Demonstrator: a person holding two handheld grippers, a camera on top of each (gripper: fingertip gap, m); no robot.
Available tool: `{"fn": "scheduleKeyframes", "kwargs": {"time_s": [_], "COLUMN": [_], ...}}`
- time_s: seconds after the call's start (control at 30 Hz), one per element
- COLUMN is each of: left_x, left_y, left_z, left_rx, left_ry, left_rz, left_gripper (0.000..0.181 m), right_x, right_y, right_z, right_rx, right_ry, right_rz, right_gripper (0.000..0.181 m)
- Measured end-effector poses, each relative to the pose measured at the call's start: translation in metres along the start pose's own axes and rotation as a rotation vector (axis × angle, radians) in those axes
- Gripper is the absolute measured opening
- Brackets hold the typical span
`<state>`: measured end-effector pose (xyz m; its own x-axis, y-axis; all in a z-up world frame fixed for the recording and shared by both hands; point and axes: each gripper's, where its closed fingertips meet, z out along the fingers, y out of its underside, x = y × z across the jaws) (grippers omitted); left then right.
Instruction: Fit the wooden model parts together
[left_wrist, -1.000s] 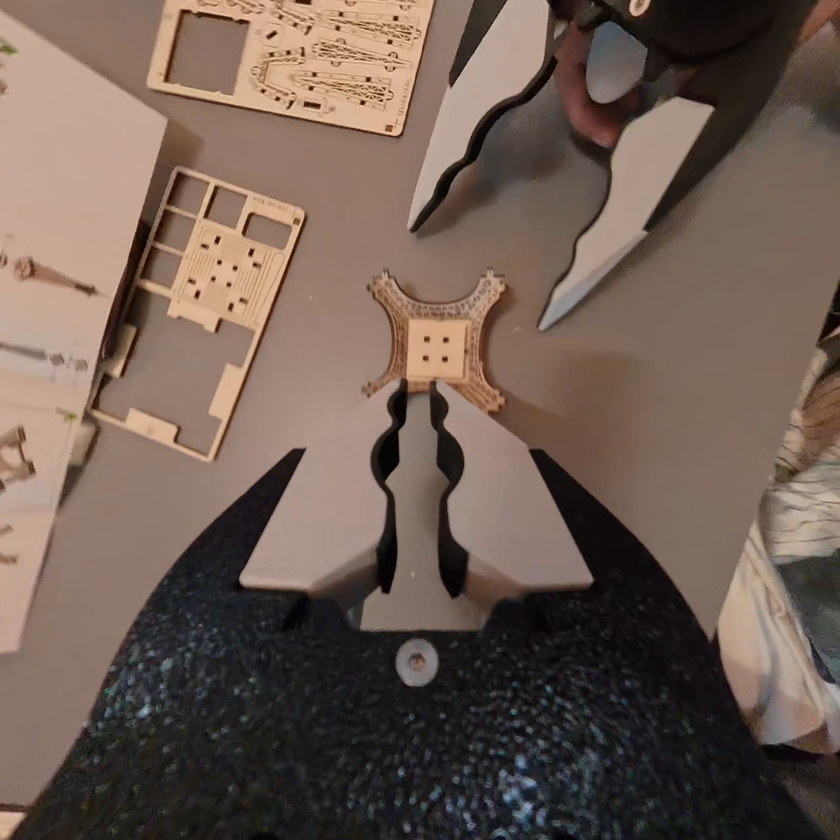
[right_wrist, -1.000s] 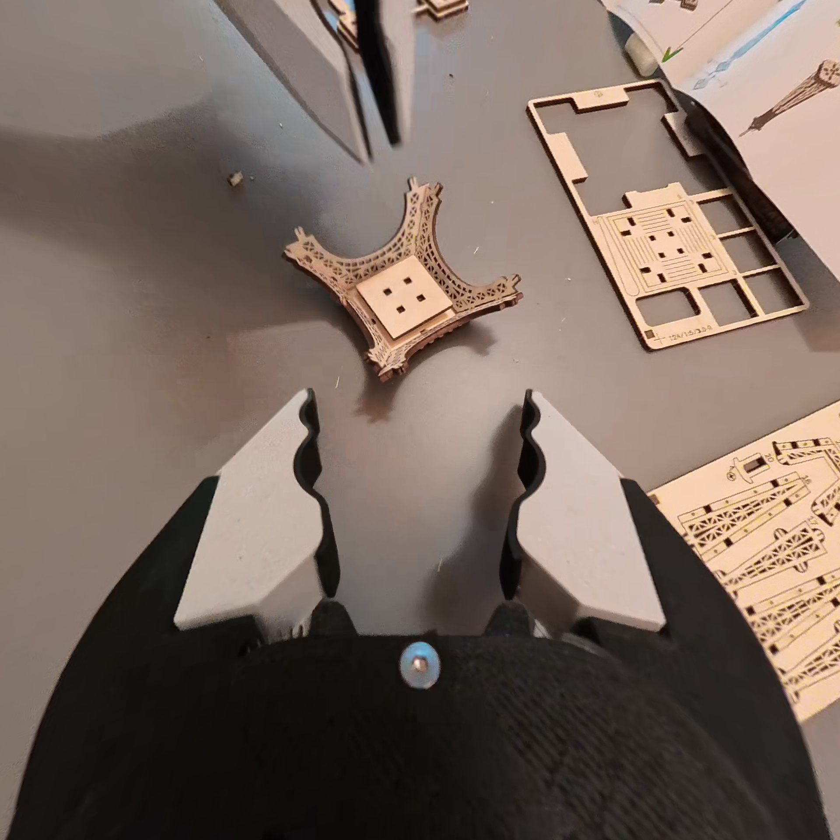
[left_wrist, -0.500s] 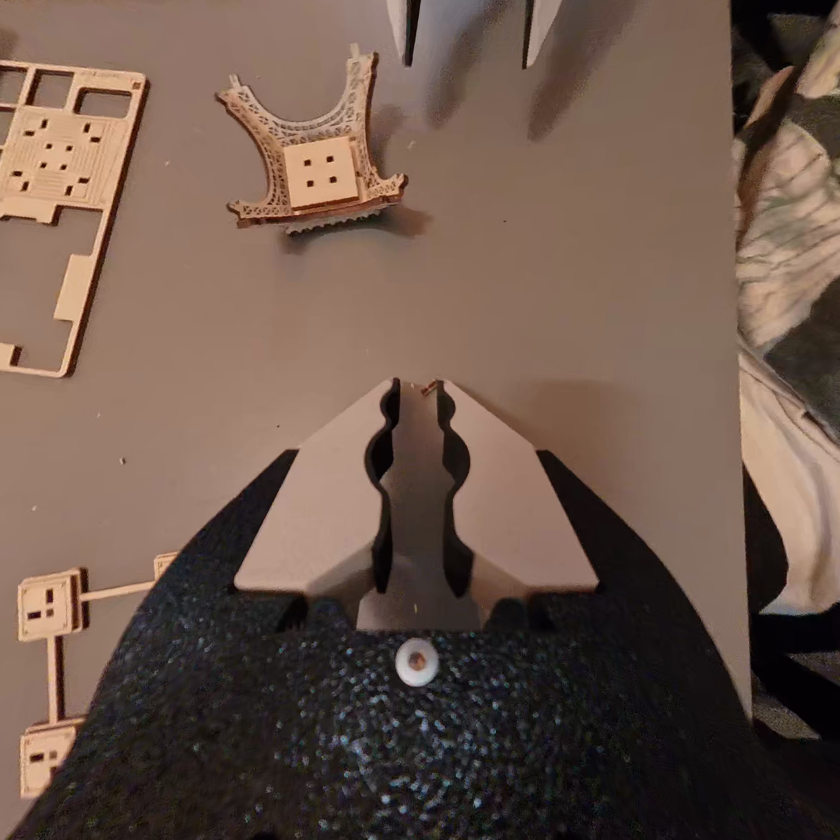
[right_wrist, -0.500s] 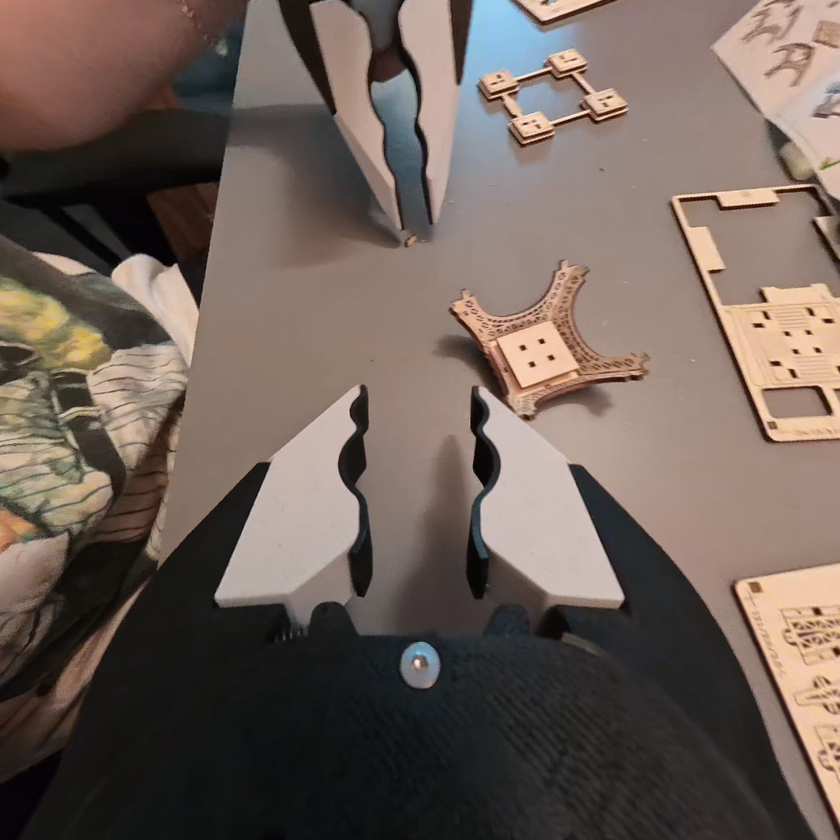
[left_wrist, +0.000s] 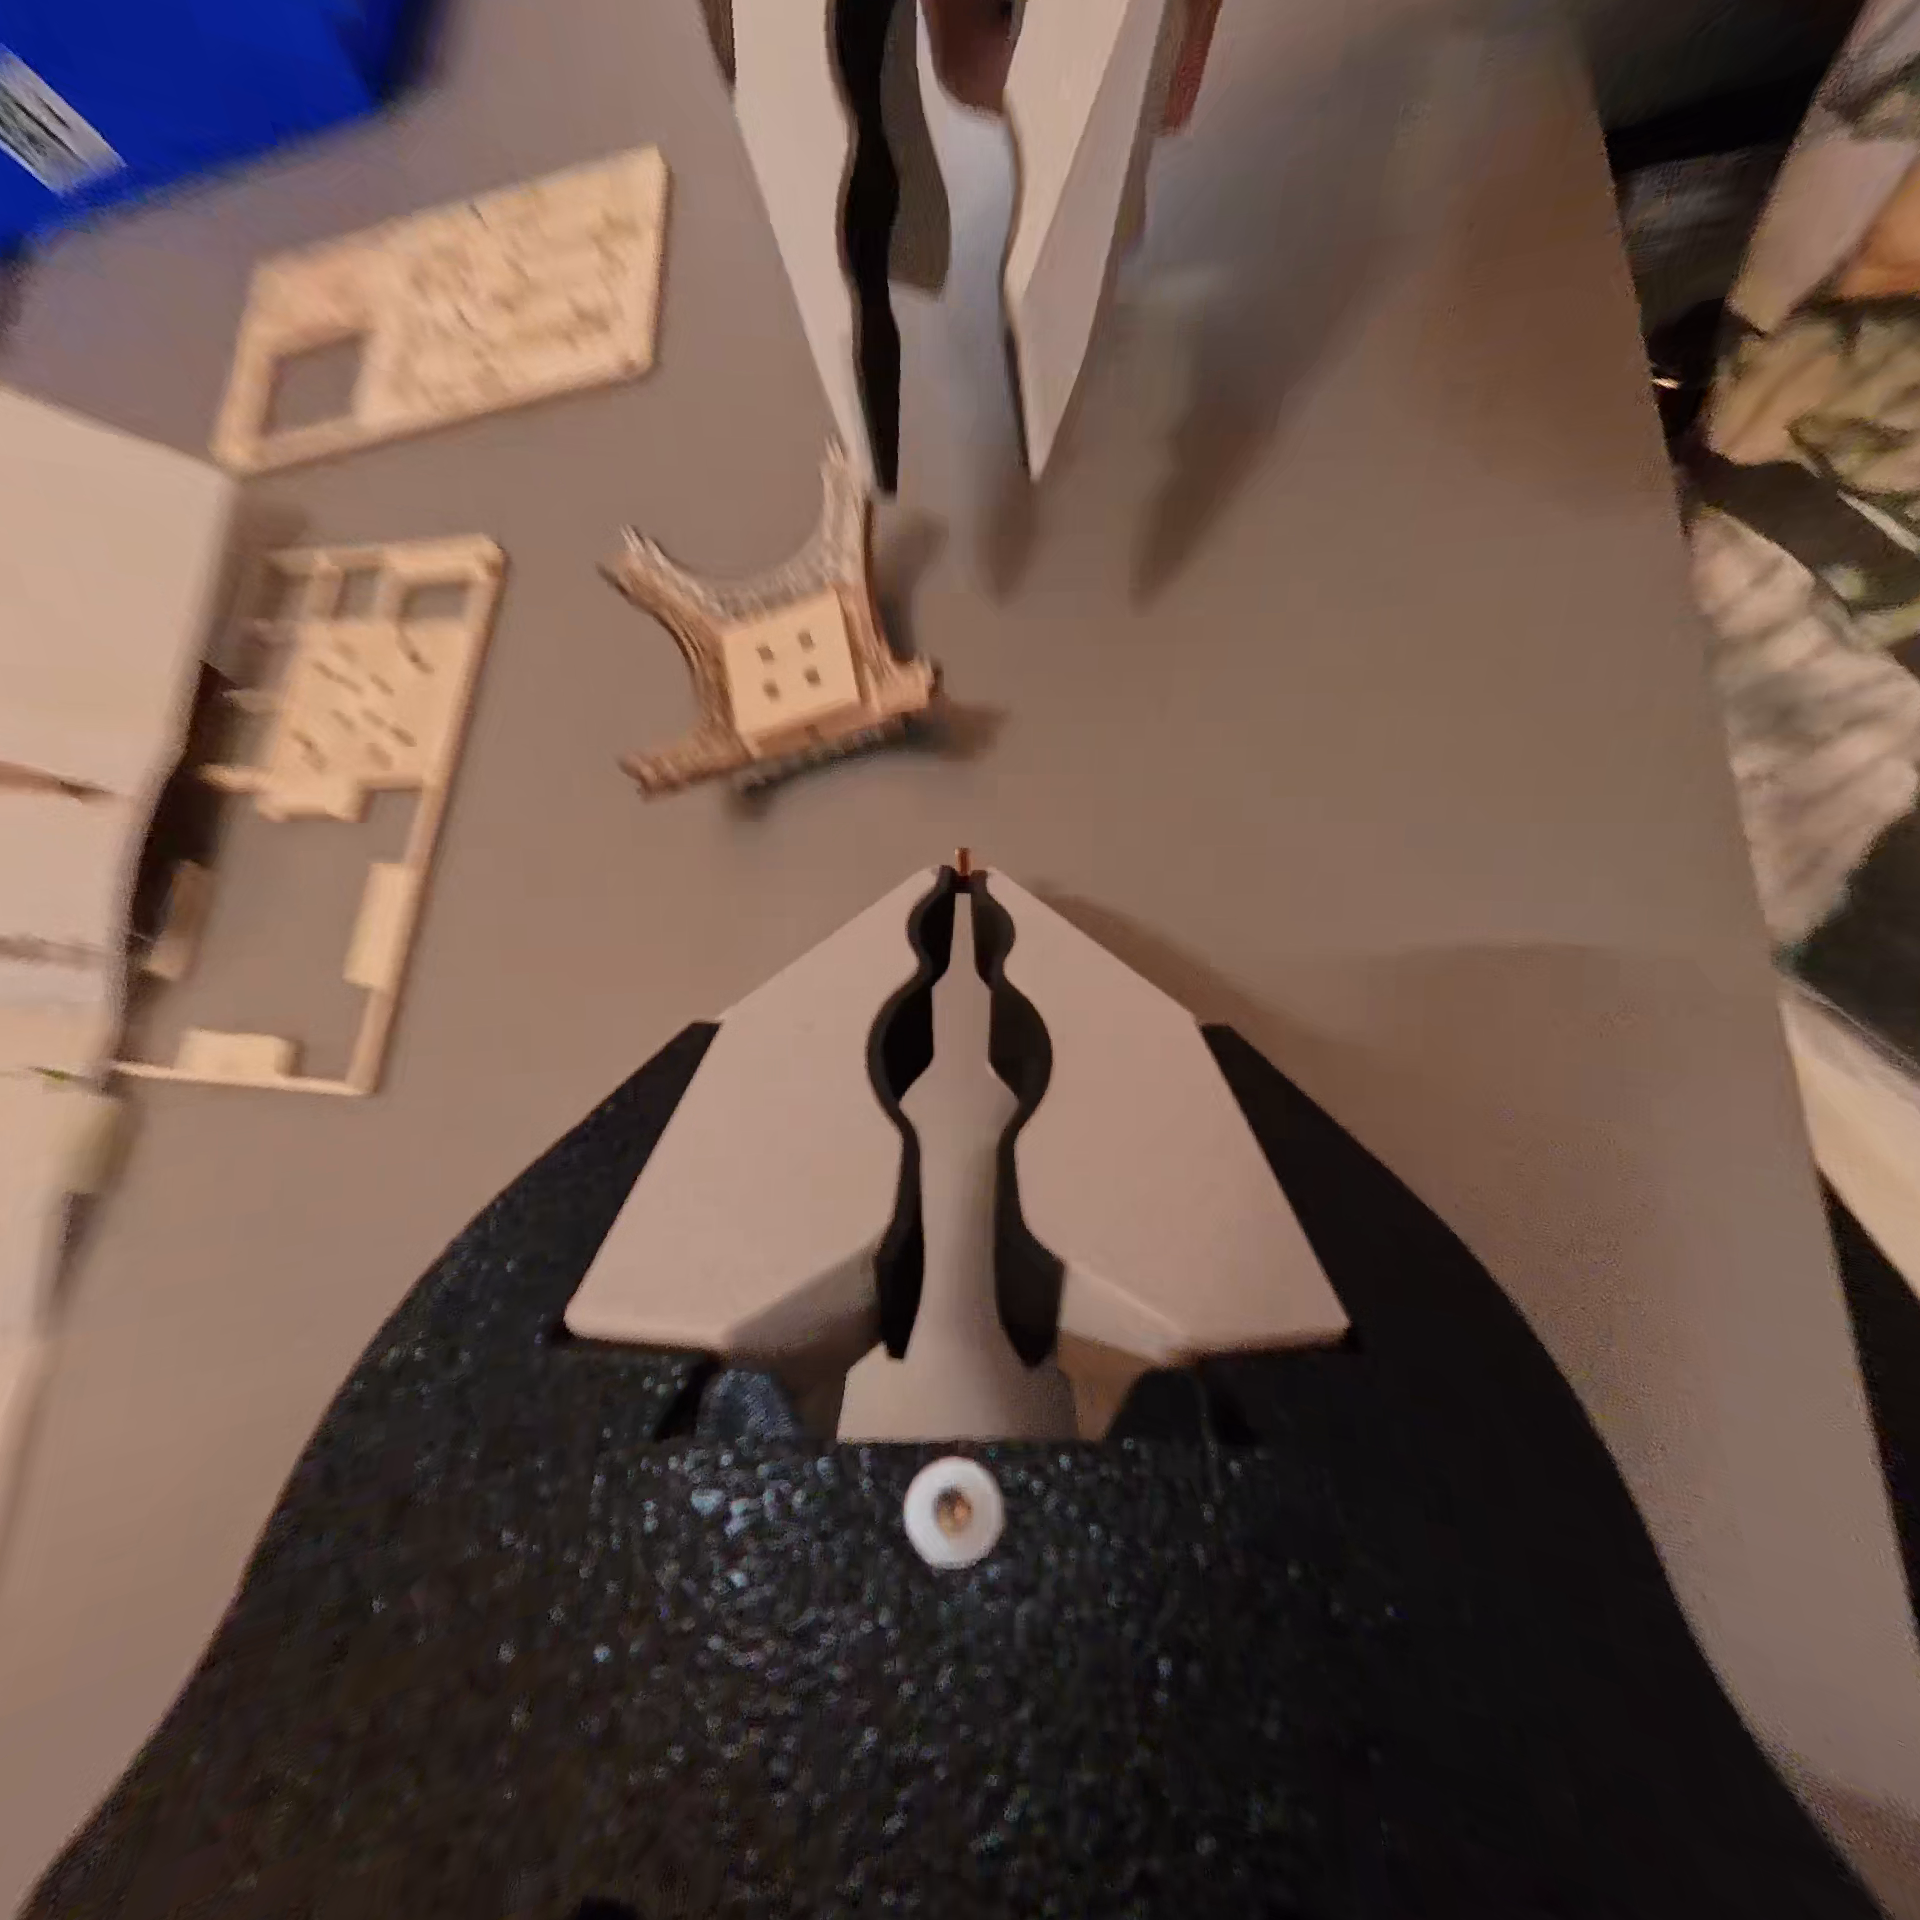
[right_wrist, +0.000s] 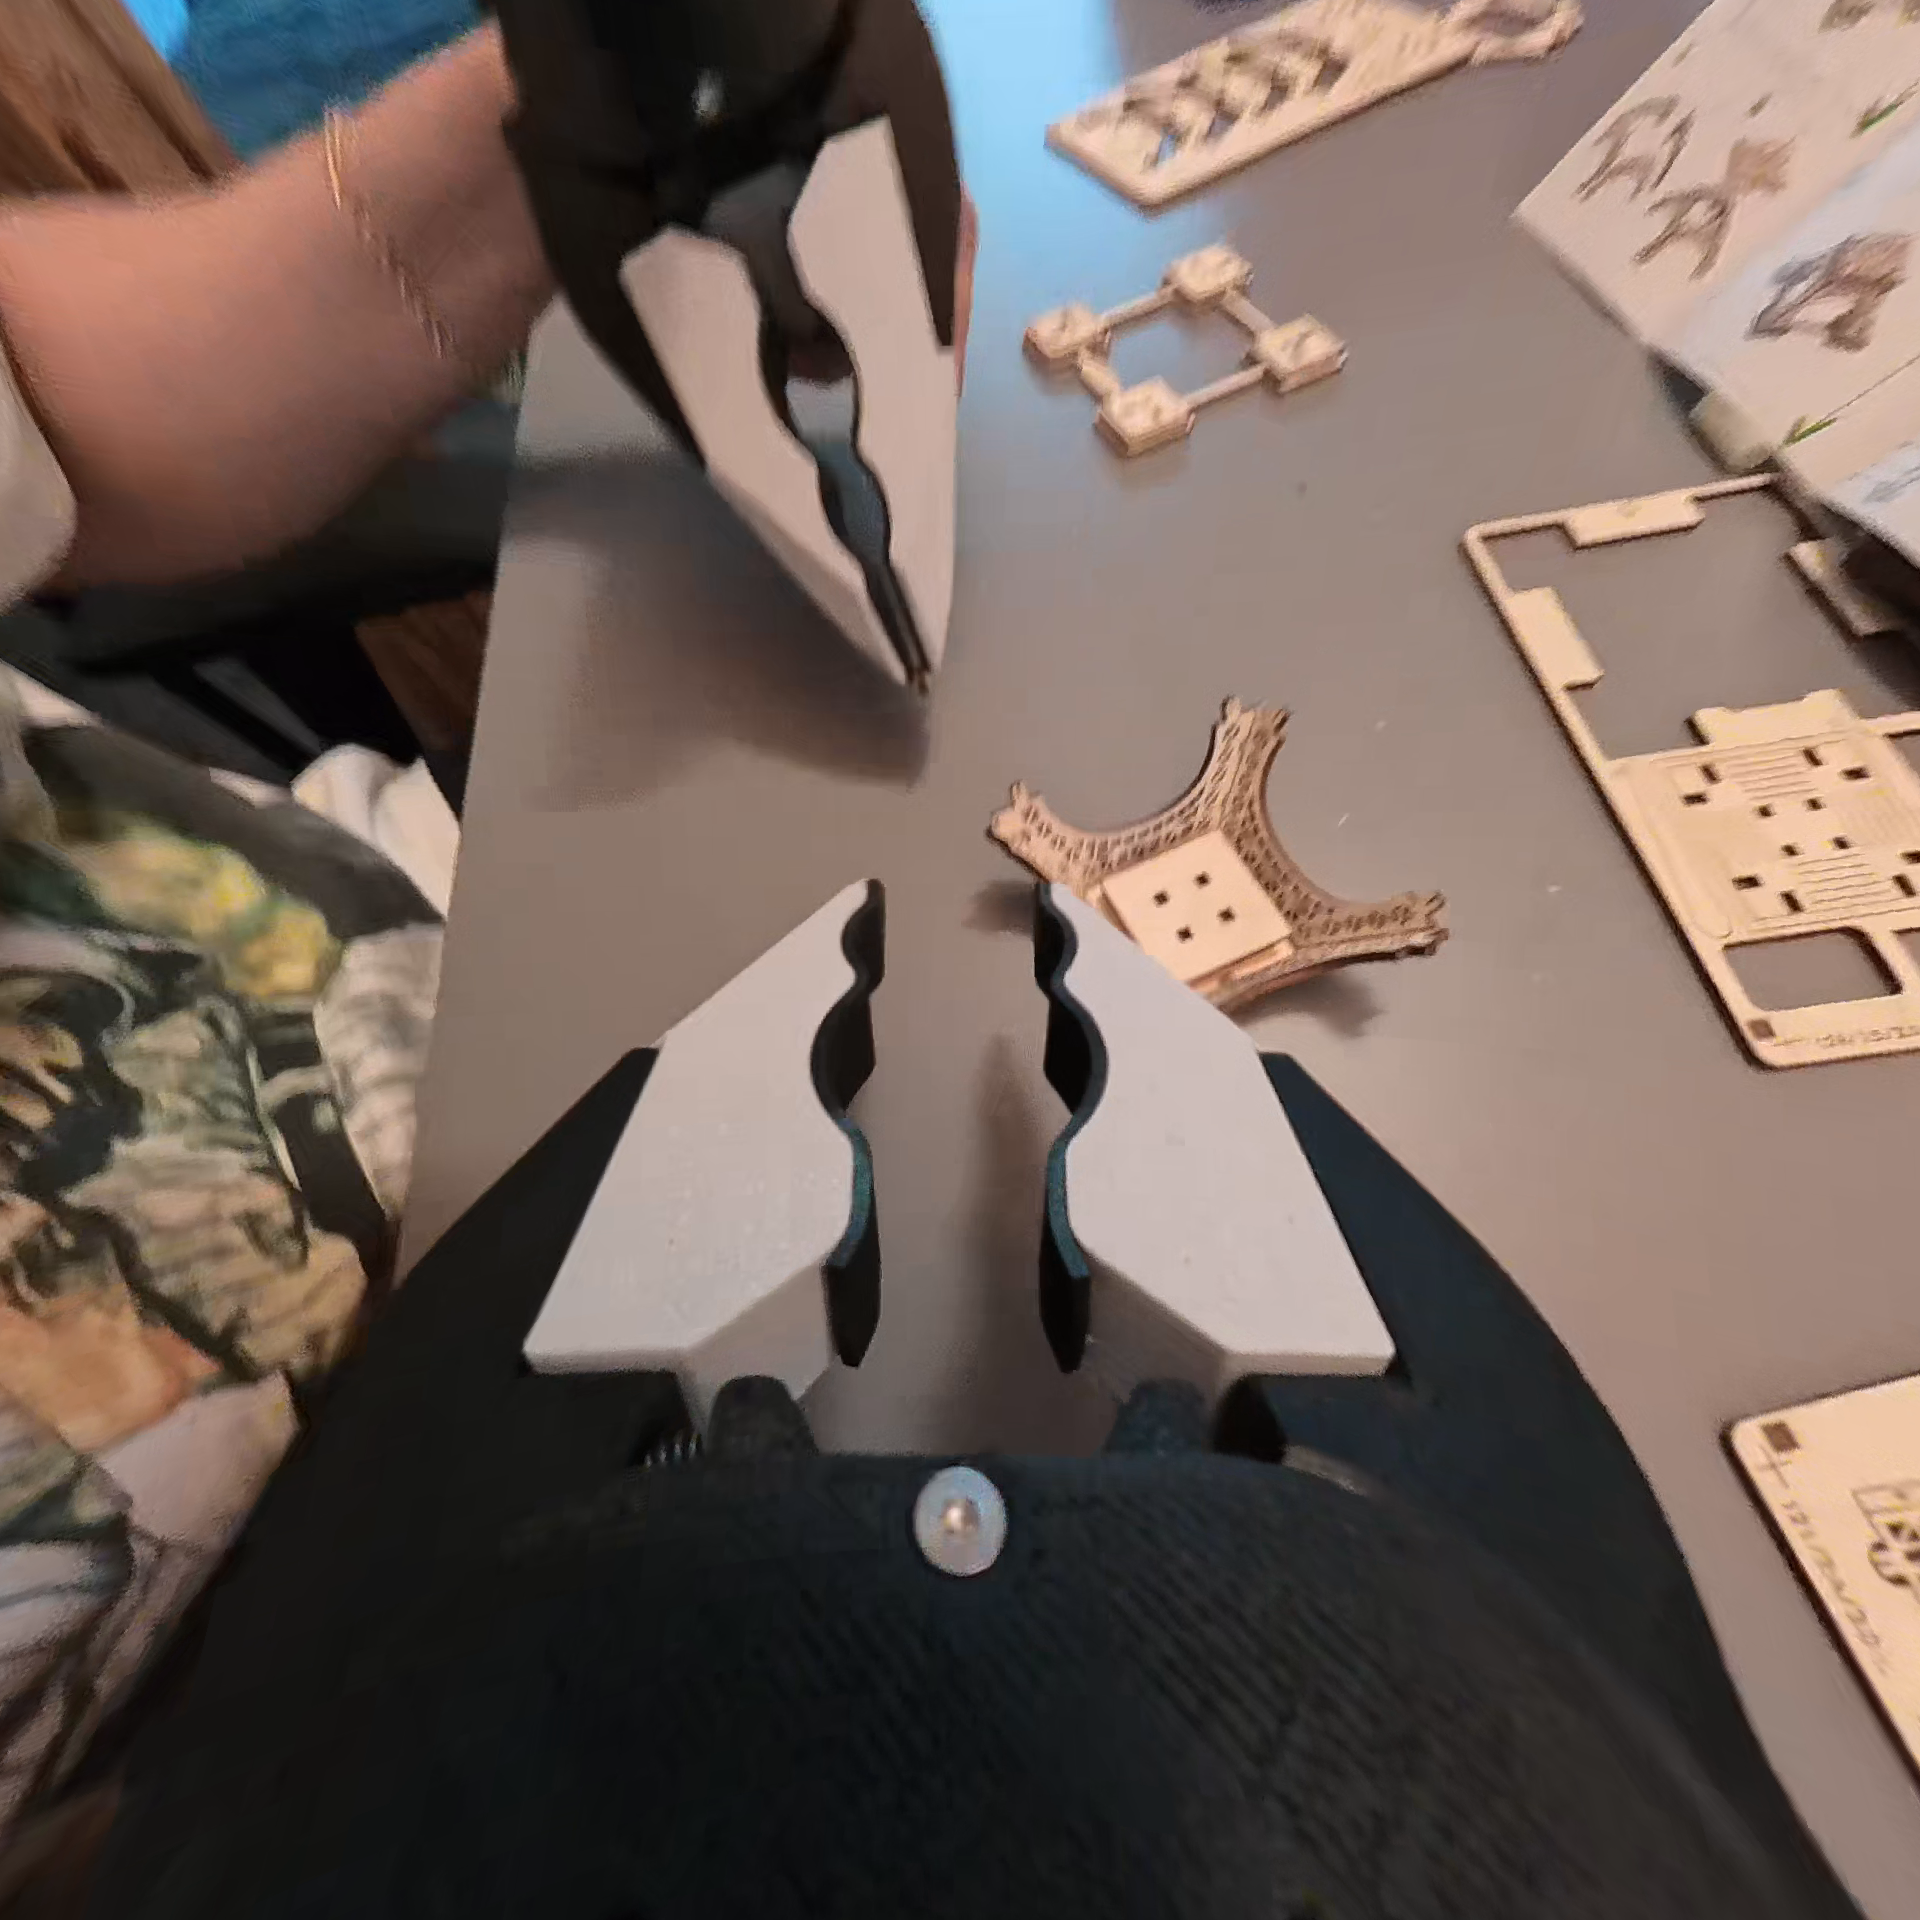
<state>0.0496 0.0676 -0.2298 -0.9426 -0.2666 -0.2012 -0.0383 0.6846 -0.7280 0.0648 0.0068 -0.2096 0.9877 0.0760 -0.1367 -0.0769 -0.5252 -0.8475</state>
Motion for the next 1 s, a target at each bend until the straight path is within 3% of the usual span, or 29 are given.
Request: {"fn": "scheduleKeyframes", "kwargs": {"time_s": [0.03, 0.23, 0.37, 0.6, 0.83, 0.93, 1.0], "left_x": [-0.004, -0.024, -0.025, -0.028, -0.03, -0.033, -0.038], "left_y": [-0.013, -0.076, -0.095, -0.102, -0.102, -0.104, -0.103], "left_z": [0.0, 0.001, 0.003, 0.007, 0.011, 0.01, 0.007], "left_rx": [0.015, 0.108, 0.173, 0.153, 0.133, 0.179, 0.223], "left_ry": [-0.052, -0.332, -0.368, -0.378, -0.391, -0.372, -0.323], "left_rz": [0.047, 0.301, 0.349, 0.41, 0.418, 0.311, 0.144], "left_gripper": [0.0, 0.0, 0.0, 0.0, 0.0, 0.004, 0.006], "right_x": [0.0, 0.005, 0.005, 0.002, 0.009, 0.01, 0.014], "right_y": [-0.008, -0.034, -0.042, -0.054, -0.05, -0.052, -0.053], "right_z": [-0.001, -0.009, -0.02, -0.031, -0.032, -0.036, -0.039], "right_rx": [0.045, 0.25, 0.335, 0.434, 0.426, 0.443, 0.454], "right_ry": [-0.004, -0.08, -0.123, -0.194, -0.144, -0.086, 0.027], "right_rz": [0.026, 0.234, 0.278, 0.329, 0.296, 0.136, -0.051], "right_gripper": [0.025, 0.02, 0.014, 0.011, 0.002, 0.002, 0.002]}}
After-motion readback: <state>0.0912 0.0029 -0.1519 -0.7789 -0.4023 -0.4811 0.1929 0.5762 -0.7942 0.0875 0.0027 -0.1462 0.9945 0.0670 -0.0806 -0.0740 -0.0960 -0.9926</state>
